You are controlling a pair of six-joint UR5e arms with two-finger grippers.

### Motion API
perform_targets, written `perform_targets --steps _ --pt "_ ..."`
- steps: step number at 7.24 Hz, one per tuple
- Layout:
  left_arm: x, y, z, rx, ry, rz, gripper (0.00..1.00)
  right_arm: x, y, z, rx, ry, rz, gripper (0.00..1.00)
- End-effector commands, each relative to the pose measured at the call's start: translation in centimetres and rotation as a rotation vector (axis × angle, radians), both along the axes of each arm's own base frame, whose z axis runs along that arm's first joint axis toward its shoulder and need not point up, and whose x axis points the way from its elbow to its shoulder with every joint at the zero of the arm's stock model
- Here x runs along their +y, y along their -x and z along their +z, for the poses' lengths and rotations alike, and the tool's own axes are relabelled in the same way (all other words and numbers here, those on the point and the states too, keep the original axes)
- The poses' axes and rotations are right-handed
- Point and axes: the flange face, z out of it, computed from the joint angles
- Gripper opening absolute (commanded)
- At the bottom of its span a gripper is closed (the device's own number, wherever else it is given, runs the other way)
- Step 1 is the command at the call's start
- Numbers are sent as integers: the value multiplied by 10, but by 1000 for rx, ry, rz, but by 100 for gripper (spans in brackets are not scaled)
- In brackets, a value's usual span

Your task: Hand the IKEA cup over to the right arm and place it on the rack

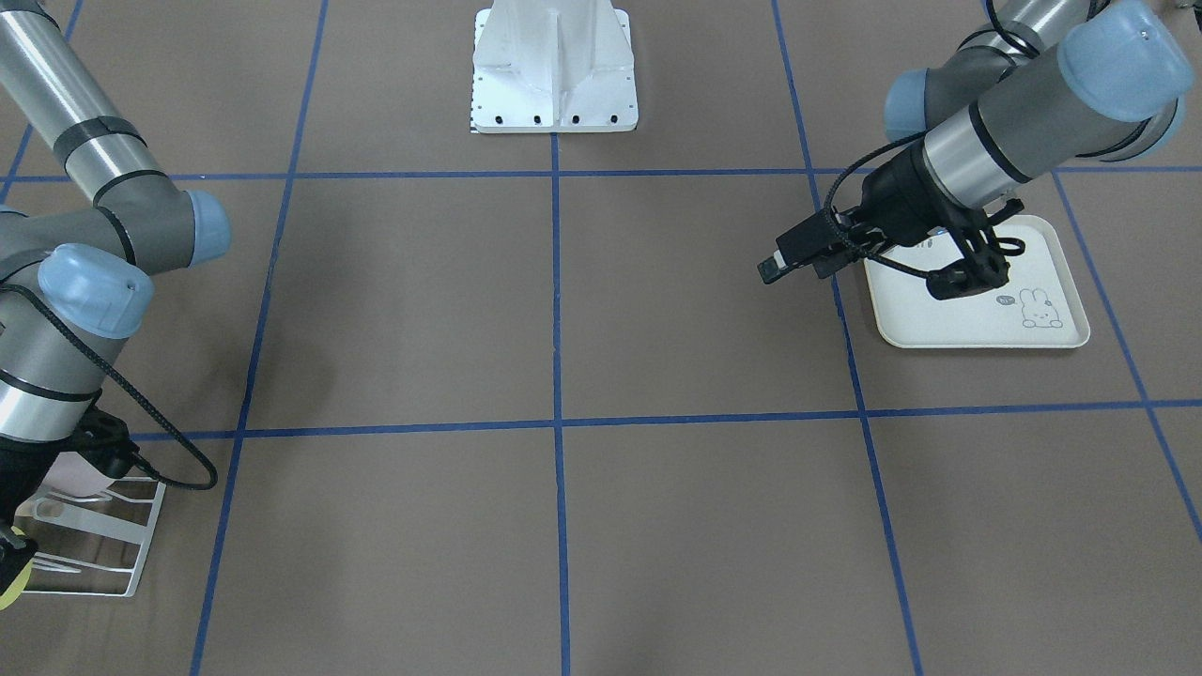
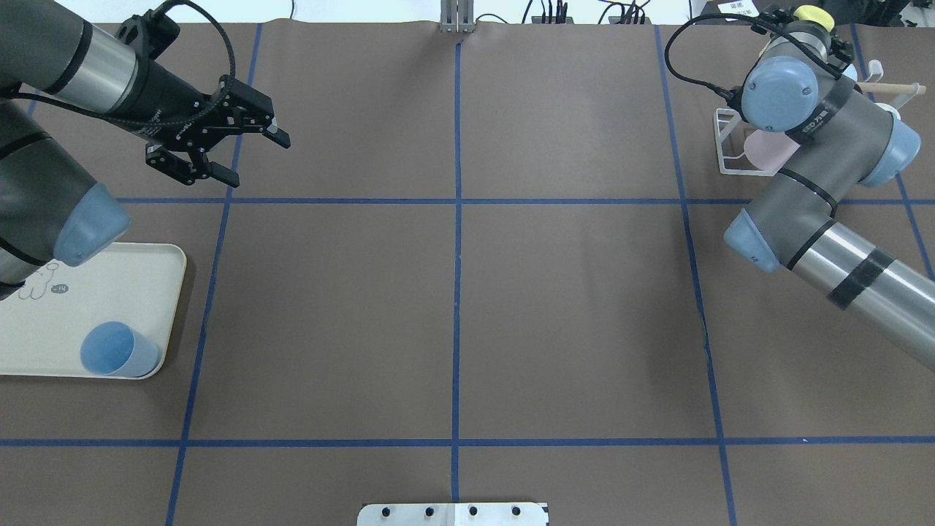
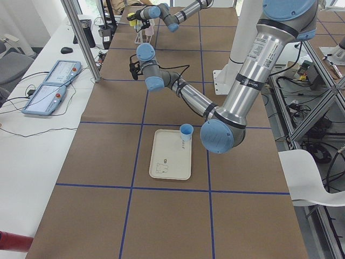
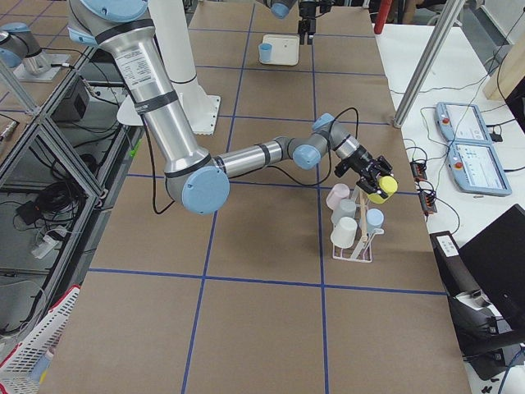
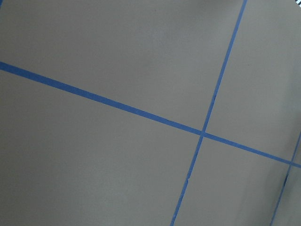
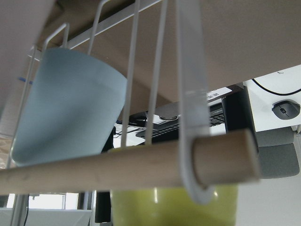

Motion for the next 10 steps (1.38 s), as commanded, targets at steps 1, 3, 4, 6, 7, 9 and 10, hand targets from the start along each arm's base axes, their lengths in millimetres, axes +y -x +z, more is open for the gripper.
perform_targets --steps 1,3,4,6,7,9,10 --pt "-1 -1 0 -1 1 0 100 8 -5 19 7 4 1 42" --pt "-1 -1 0 -1 1 0 100 9 -3 21 -5 -9 1 53" --pt "-1 -2 0 -1 1 2 100 8 2 13 -18 -18 3 75" --pt "-1 -2 0 -1 1 2 100 8 4 9 -26 -24 4 98" --pt "-1 -2 1 -2 2 2 100 8 4 7 -29 -28 4 99" --pt "-1 -2 0 -1 1 2 100 7 4 3 -32 -32 4 99" --pt "0 -2 -1 1 -1 2 100 4 7 -9 -45 -47 3 99"
